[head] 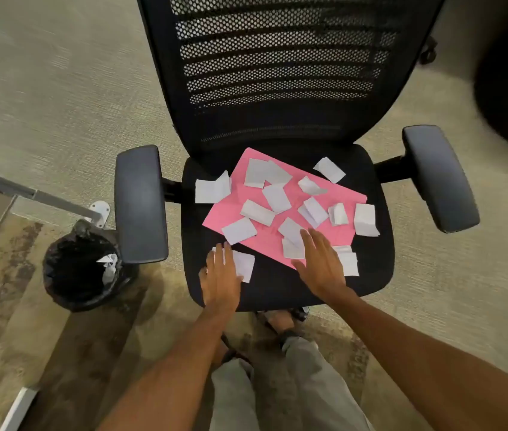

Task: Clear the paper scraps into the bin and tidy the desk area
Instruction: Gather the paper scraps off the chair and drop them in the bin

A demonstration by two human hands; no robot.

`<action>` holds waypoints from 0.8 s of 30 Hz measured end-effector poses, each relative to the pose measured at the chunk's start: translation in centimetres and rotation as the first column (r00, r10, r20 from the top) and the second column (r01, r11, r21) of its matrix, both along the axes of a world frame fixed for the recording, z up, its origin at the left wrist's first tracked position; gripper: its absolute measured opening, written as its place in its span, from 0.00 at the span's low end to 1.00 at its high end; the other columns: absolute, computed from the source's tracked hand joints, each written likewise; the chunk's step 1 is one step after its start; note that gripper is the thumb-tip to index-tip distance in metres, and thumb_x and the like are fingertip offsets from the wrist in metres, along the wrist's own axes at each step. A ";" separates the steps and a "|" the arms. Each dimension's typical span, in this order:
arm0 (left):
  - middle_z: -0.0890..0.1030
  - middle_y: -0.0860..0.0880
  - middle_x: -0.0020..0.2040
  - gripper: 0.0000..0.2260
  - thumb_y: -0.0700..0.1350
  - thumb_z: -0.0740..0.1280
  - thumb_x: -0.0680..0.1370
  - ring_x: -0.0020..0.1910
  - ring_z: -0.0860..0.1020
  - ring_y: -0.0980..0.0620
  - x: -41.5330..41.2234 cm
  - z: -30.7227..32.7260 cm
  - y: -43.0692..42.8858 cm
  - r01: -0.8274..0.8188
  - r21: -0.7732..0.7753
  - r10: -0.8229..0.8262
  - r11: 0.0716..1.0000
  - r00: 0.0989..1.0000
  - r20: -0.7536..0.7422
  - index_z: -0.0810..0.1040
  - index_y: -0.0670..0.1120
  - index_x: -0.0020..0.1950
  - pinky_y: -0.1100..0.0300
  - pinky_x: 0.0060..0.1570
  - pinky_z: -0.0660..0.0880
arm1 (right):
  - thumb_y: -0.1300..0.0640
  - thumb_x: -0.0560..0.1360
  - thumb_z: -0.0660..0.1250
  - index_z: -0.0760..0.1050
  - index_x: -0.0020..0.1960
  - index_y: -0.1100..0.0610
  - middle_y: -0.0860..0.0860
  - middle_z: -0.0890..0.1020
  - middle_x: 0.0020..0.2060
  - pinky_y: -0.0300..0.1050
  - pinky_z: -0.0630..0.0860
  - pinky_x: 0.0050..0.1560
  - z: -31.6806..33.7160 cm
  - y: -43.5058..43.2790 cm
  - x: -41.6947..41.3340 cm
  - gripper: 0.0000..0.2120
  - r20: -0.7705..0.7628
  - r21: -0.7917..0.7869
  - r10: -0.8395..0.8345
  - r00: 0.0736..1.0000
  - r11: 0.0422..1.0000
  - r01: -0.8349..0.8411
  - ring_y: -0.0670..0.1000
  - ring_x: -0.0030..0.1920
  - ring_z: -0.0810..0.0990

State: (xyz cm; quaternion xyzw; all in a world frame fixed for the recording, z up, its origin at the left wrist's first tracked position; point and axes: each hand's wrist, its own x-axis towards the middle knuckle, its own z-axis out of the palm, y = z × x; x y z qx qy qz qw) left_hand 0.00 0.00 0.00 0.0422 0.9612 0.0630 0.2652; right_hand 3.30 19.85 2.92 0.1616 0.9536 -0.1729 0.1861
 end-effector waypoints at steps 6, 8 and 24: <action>0.73 0.48 0.66 0.23 0.49 0.67 0.78 0.66 0.69 0.47 -0.1 -1.3 -1.7 0.121 -0.016 -0.121 0.993 0.992 -0.046 0.65 0.49 0.72 0.47 0.63 0.64 | 0.46 0.75 0.67 0.49 0.77 0.52 0.52 0.54 0.78 0.57 0.56 0.74 -1.6 -0.9 -0.9 0.38 0.070 -0.018 0.014 0.997 1.000 -0.013 0.57 0.77 0.53; 0.78 0.47 0.58 0.15 0.49 0.68 0.76 0.59 0.74 0.46 -0.1 -1.3 -2.3 0.131 0.097 -0.115 0.987 0.981 -0.155 0.75 0.48 0.62 0.47 0.57 0.67 | 0.47 0.75 0.68 0.50 0.76 0.53 0.54 0.57 0.77 0.57 0.58 0.73 -2.0 -1.0 -1.0 0.38 0.070 -0.008 0.013 0.997 1.000 -0.012 0.58 0.76 0.56; 0.76 0.45 0.63 0.24 0.51 0.73 0.73 0.62 0.74 0.47 -5.9 -1.1 1.9 -0.010 0.219 0.050 0.976 0.983 -0.178 0.72 0.43 0.65 0.51 0.61 0.73 | 0.55 0.78 0.64 0.68 0.68 0.54 0.52 0.72 0.68 0.53 0.71 0.65 -2.4 -1.6 -0.6 0.19 0.001 0.033 0.104 0.995 0.994 -0.104 0.54 0.66 0.71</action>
